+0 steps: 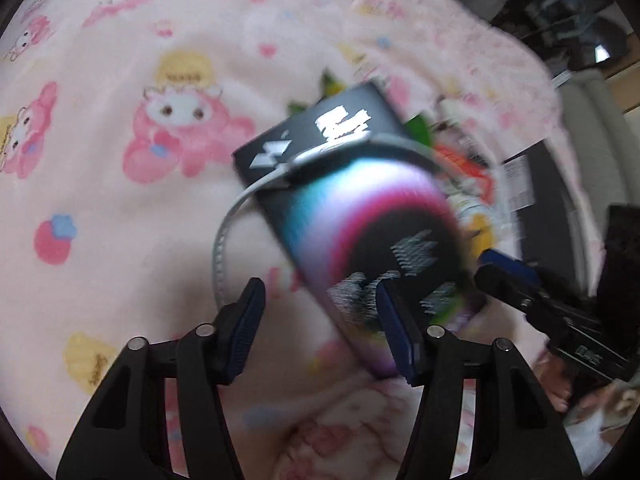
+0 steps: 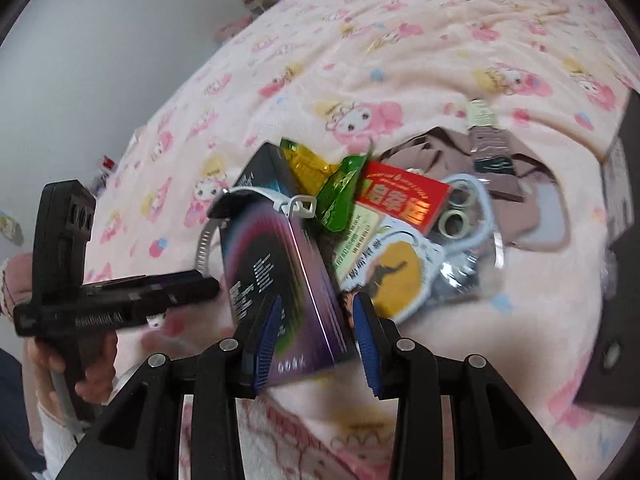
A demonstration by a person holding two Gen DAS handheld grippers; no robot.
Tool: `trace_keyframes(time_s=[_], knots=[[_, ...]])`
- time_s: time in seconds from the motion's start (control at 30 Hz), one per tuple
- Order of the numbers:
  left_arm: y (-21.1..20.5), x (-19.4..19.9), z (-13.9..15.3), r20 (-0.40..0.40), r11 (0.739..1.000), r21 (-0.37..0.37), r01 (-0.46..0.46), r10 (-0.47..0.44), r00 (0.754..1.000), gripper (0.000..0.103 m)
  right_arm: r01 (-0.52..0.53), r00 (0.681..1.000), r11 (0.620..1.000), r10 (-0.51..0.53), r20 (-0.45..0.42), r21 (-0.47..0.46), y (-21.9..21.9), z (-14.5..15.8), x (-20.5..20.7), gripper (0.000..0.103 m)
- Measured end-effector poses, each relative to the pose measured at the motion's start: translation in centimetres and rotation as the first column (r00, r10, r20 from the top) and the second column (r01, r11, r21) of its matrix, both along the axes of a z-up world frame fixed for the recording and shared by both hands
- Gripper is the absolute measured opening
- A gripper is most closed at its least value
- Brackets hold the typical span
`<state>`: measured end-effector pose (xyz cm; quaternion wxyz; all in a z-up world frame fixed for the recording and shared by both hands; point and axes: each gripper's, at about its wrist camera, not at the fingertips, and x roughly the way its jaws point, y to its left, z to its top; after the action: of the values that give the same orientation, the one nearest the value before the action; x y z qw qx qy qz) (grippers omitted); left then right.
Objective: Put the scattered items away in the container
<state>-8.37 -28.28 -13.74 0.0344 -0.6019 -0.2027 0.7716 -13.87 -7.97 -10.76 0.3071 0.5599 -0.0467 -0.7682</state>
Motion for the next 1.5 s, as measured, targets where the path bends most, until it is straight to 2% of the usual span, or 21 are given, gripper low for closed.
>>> trace_keyframes(time_s=[0.03,0.07,0.13,0.2,0.27,0.3,0.37,0.43,0.47,0.67,0.73,0.83,0.93,1.0,1.03,1.07,1.2,1.33,1.4,1.43,1.5], knots=[[-0.2,-0.6,-0.5,0.011,1.000,-0.012,-0.017,0.017,1.000,0.047,-0.015,1.000,1.000,0.015,0.019,0.003,-0.4,-0.6,-0.3,0.033],[-0.6,-1.2,-1.1,0.028,0.999,0.006,-0.035,0.035,0.999,0.047,-0.030,0.998,0.999,0.029,0.052,0.027,-1.4,-1.5,-0.8,0.033],[-1.7,-2.2,-1.2,0.054,0.996,0.055,-0.069,0.066,0.996,0.045,-0.035,0.998,0.999,0.033,0.061,0.026,-1.8,-2.0,-0.8,0.032],[-1.4,-2.7,-0.1,0.035,0.990,0.135,-0.033,0.028,0.999,0.044,-0.037,0.997,0.999,0.037,0.062,0.006,-1.6,-1.4,-0.6,0.028],[0.7,-2.7,2.0,-0.025,0.979,0.196,0.058,-0.055,0.998,0.044,-0.046,0.996,0.997,0.050,0.068,-0.057,-0.8,-0.4,-0.1,0.024],[1.8,-2.9,2.9,-0.047,0.976,0.194,0.094,-0.087,0.995,0.044,-0.042,0.996,0.996,0.048,0.071,-0.074,-0.5,0.1,0.2,0.022],[4.3,-3.5,4.4,-0.078,0.986,0.116,0.116,-0.107,0.991,0.044,-0.027,0.998,0.997,0.032,0.056,-0.077,0.5,0.8,0.8,0.021],[4.6,-3.7,4.5,-0.064,0.995,0.011,0.095,-0.094,0.994,0.046,-0.016,0.998,0.998,0.019,0.055,-0.058,1.2,1.0,1.5,0.021],[4.3,-3.8,4.1,-0.043,0.997,-0.008,0.079,-0.079,0.996,0.046,-0.017,0.998,0.999,0.020,0.060,-0.050,1.4,0.9,1.7,0.021],[0.6,-1.8,0.3,0.054,1.000,0.001,-0.017,0.017,0.998,0.048,-0.029,0.999,1.000,0.030,0.041,-0.007,2.0,1.0,1.8,0.022],[-0.3,-1.3,-0.7,0.070,0.998,0.049,-0.038,0.034,0.997,0.052,-0.048,0.998,0.999,0.048,0.039,-0.004,1.2,0.9,1.5,0.022],[-0.4,-1.7,-2.3,0.078,0.981,0.188,-0.040,0.026,0.997,0.064,-0.065,0.998,0.994,0.066,-0.003,0.086,-0.7,0.6,0.7,0.024],[-0.5,-2.6,-3.8,0.091,0.942,0.332,-0.047,0.018,0.996,0.065,-0.081,0.997,0.991,0.079,0.027,0.109,-1.3,-0.4,0.2,0.024],[-0.6,-2.5,-3.6,0.085,0.932,0.360,-0.045,0.015,0.996,0.061,-0.082,0.997,0.992,0.080,0.024,0.098,-0.7,0.0,0.5,0.022],[-0.5,-2.4,-3.0,0.072,0.932,0.361,-0.039,0.014,0.997,0.056,-0.081,0.997,0.993,0.080,0.022,0.087,-0.2,0.3,0.8,0.021],[-0.1,-2.3,-2.2,0.052,0.935,0.354,-0.027,0.010,0.999,0.054,-0.072,0.997,0.995,0.071,0.022,0.073,0.7,0.7,1.1,0.021],[3.6,-2.2,1.9,-0.032,0.963,0.267,0.048,-0.040,0.999,0.054,-0.024,0.999,1.000,0.023,0.037,0.019,3.9,1.7,2.4,0.021],[8.6,-2.1,5.3,-0.096,0.966,0.209,0.155,-0.137,0.986,0.054,0.039,0.999,0.999,-0.039,0.031,-0.004,7.9,2.7,4.4,0.021],[11.2,-2.1,5.7,-0.094,0.967,0.181,0.178,-0.163,0.982,0.053,0.085,0.996,0.996,-0.085,0.034,0.003,9.8,2.5,5.1,0.021],[12.3,-2.0,5.4,-0.079,0.969,0.171,0.177,-0.166,0.983,0.046,0.100,0.994,0.995,-0.101,0.034,0.006,10.7,2.3,5.3,0.021],[14.9,-2.5,4.1,-0.040,0.970,0.152,0.190,-0.186,0.982,0.043,0.149,0.986,0.989,-0.150,0.073,0.020,12.7,1.2,5.5,0.021]])
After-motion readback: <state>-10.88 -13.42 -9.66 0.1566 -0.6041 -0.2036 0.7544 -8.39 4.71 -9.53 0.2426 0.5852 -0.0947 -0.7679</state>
